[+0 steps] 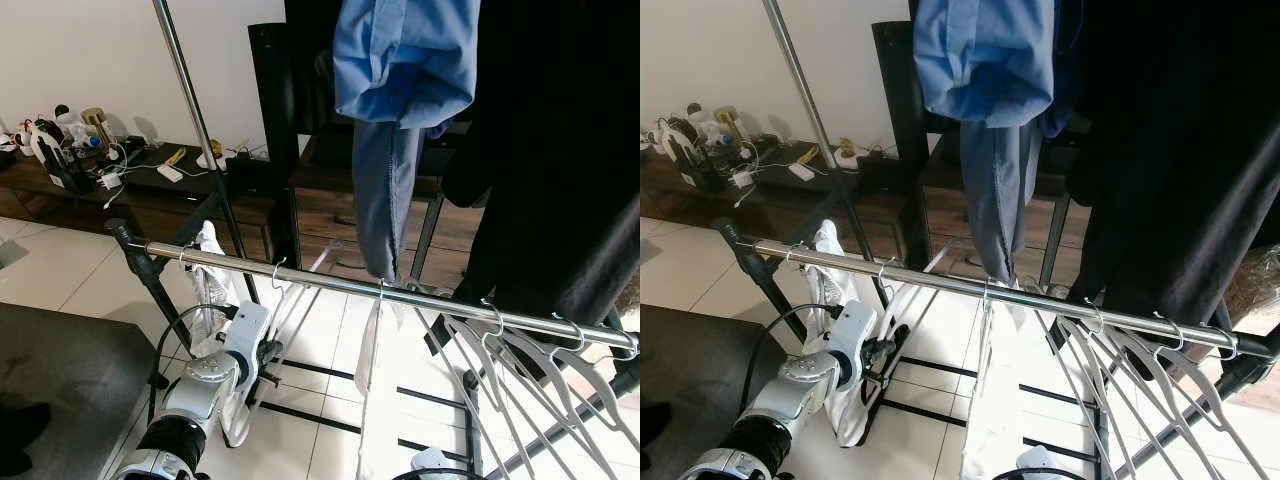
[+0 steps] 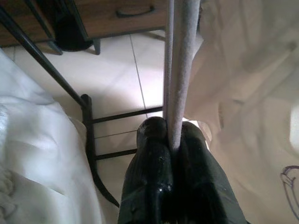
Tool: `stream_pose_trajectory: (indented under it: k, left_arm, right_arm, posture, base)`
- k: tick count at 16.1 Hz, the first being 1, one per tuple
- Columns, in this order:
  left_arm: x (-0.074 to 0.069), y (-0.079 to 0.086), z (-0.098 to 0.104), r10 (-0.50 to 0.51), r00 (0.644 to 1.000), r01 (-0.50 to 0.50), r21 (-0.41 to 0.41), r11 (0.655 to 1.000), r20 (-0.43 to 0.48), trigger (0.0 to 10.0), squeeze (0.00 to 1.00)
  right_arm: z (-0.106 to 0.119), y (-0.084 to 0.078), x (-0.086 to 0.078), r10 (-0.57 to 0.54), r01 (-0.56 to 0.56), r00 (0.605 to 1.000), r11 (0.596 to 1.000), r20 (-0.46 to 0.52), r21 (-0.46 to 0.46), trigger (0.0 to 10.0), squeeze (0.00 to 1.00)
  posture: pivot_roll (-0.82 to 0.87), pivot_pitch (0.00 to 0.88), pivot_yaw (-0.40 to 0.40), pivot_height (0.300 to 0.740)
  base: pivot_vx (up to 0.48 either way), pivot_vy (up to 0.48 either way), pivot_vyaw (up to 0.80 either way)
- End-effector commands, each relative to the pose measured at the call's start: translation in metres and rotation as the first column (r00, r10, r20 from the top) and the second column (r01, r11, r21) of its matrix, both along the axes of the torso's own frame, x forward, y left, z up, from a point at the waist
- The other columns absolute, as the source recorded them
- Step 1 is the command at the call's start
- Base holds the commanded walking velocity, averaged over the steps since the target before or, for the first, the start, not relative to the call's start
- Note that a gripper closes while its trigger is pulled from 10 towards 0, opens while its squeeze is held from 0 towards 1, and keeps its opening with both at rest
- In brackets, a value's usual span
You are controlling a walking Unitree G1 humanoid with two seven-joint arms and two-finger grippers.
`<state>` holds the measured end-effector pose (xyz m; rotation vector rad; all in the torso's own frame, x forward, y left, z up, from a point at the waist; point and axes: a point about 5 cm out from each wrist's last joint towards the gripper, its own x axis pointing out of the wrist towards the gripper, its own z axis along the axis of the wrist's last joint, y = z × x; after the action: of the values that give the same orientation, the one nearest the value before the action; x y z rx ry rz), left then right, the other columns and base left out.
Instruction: Hang hanger
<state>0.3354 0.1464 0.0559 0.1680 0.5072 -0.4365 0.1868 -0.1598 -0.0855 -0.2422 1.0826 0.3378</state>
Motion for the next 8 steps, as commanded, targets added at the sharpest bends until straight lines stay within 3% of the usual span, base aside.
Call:
stream_pose_trajectory:
  k: [1, 2, 4, 5, 7, 8]
  left_arm:
    - [-0.010, 0.001, -0.014, 0.010, 0.998, -0.010, 0.004, 1.000, -0.059, 10.0, 0.72]
    - [-0.010, 0.001, -0.014, 0.026, 0.999, -0.027, 0.000, 1.000, -0.047, 10.0, 1.00]
    - [-0.012, 0.002, -0.011, 0.042, 0.999, -0.042, -0.014, 0.999, -0.005, 10.0, 1.00]
    - [-0.014, 0.003, -0.001, 0.074, 0.993, -0.070, -0.051, 0.996, 0.088, 10.0, 1.00]
    - [-0.020, 0.006, 0.004, 0.080, 0.988, -0.074, -0.047, 0.996, 0.135, 10.0, 1.00]
    - [-0.032, 0.006, 0.009, 0.073, 0.982, -0.063, -0.065, 0.996, 0.172, 10.0, 1.00]
  right_arm:
    - [-0.001, 0.001, -0.001, 0.002, -0.002, 1.000, 1.000, -0.005, 0.006, 10.0, 0.00]
    - [-0.001, 0.001, -0.001, 0.003, -0.003, 1.000, 1.000, -0.006, 0.006, 10.0, 0.00]
    - [-0.001, 0.001, -0.001, 0.003, -0.003, 1.000, 1.000, -0.005, 0.007, 10.0, 0.00]
    - [-0.001, 0.001, -0.001, -0.001, 0.001, 1.000, 1.000, -0.005, 0.007, 10.0, 0.00]
    - [-0.001, 0.001, -0.001, -0.002, 0.002, 1.000, 1.000, -0.005, 0.008, 10.0, 0.00]
    - [-0.001, 0.001, -0.002, 0.000, 0.000, 1.000, 1.000, -0.005, 0.009, 10.0, 0.00]
  posture:
    - [-0.01, 0.110, 0.007, 0.740]
    - [-0.01, 0.110, 0.007, 0.740]
    - [-0.01, 0.108, 0.009, 0.740]
    - [-0.01, 0.107, 0.011, 0.740]
    - [0.00, 0.106, 0.013, 0.740]
    - [0.00, 0.103, 0.015, 0.740]
  base:
    - [0.000, 0.000, 0.00]
    - [0.000, 0.000, 0.00]
    - [0.000, 0.000, 0.00]
    - [0.000, 0.000, 0.00]
    - [0.000, 0.000, 0.00]
    - [0.000, 0.000, 0.00]
